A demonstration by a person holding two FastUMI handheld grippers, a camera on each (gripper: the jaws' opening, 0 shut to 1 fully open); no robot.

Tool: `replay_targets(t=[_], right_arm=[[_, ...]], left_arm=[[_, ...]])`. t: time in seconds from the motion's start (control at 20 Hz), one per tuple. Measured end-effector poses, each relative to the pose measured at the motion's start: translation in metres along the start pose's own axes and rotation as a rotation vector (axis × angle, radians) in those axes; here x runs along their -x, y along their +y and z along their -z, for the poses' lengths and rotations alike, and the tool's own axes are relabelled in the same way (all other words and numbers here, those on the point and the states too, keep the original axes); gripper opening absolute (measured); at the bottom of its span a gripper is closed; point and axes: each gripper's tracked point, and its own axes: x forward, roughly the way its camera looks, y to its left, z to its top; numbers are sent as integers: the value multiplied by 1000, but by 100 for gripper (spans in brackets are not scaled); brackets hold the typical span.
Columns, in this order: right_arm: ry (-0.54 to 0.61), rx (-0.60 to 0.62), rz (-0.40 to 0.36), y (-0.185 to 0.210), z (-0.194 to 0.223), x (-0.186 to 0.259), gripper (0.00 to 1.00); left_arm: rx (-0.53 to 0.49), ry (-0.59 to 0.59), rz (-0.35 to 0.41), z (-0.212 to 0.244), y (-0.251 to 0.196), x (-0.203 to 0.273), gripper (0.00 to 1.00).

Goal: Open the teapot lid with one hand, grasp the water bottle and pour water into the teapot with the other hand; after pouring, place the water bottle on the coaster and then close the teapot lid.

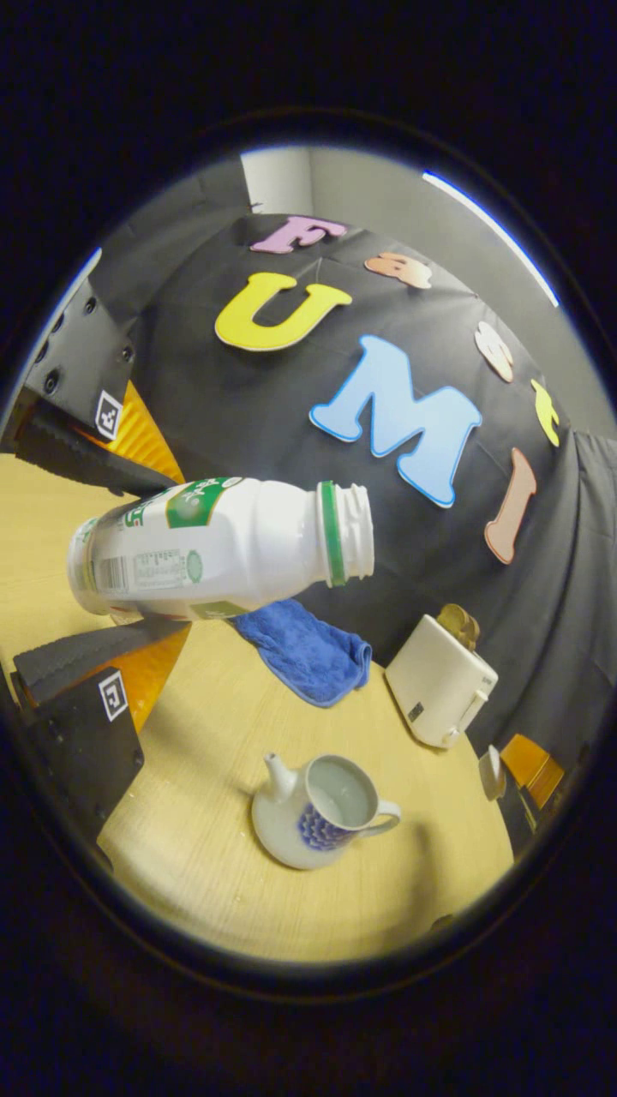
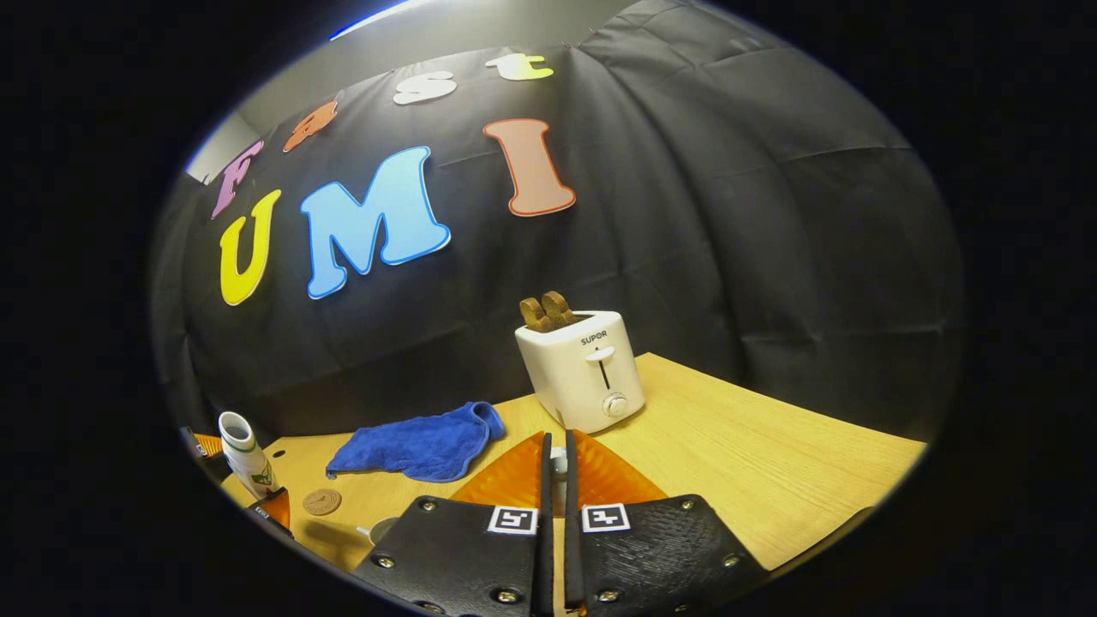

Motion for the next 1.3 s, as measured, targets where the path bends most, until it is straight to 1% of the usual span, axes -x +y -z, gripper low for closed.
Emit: replay_targets(t=[0.3,0.65,0.9,1.15,1.3], right_arm=[[-6,-7,13,-7,-3,0,5],[-1,-40,18,-13,-2,-1,5],[1,-43,15,-13,-1,-1,4],[3,-47,18,-15,-1,-2,4],[5,-54,21,-17,-1,-2,4]], left_arm=[[-148,-11,-1,-15,-10,-2,88],[-318,2,-13,-22,-19,-9,88],[-394,7,-14,-26,-27,-13,88],[-507,6,-32,-26,-31,-13,88],[-544,3,-33,-28,-34,-11,88]])
